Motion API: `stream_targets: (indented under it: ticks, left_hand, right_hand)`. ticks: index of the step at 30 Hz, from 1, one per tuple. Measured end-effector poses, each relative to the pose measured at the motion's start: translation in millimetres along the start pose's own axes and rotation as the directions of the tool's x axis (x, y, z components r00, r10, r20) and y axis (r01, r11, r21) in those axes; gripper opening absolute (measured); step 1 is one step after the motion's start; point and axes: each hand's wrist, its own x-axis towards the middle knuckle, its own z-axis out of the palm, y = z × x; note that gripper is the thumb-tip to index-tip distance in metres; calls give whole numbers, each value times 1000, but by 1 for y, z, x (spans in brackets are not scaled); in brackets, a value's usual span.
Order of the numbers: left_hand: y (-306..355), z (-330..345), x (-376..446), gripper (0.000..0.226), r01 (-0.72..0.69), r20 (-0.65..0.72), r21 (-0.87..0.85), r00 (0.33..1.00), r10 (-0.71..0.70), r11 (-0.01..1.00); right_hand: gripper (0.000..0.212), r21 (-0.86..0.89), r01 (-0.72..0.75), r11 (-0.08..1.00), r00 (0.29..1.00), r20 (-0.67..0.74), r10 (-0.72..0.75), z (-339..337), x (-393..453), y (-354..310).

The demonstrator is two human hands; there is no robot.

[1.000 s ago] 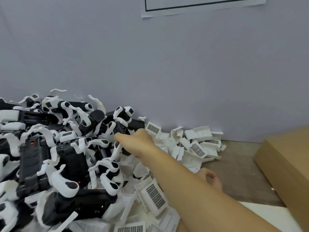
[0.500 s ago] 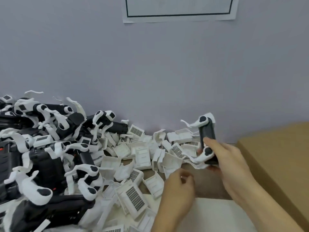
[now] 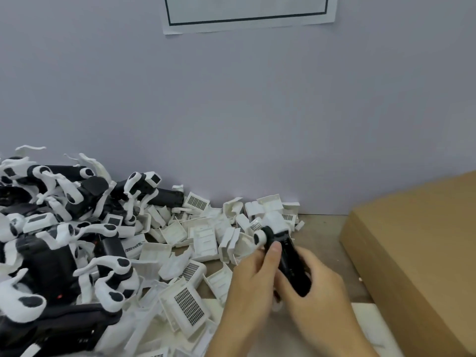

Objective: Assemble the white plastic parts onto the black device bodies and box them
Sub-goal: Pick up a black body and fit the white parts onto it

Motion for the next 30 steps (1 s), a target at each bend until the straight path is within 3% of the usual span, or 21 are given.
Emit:
stream_targets:
  ticks: [3, 8, 14, 20, 26, 30]
  left_hand:
    - [-1, -2, 3, 21, -20, -92, -86, 996, 12, 996]
    - [-1, 2, 3, 17, 36, -142, -253, 987, -74, 967]
    - [-2, 7, 3, 20, 21, -147, -366, 986, -80, 930]
    - [-1, 11, -3, 15, -49, -49, -203, 998, 39, 978]
    - [-1, 10, -3, 11, -91, -72, -132, 994, 82, 987]
    - [0, 10, -3, 12, -134, -82, -107, 989, 126, 985]
  right_hand:
    - [35, -25, 109, 994, 991, 75, -107, 5, 0, -2]
    - [75, -79, 85, 993, 993, 94, -78, 10, -1, 1]
    - [52, -30, 13, 999, 995, 96, -10, 13, -2, 3]
    - [27, 0, -11, 1000, 998, 68, 11, 8, -2, 1]
    - [42, 11, -22, 1000, 997, 69, 21, 3, -1, -1]
    - [27, 80, -9, 997, 987, 160, -4, 3, -1, -2]
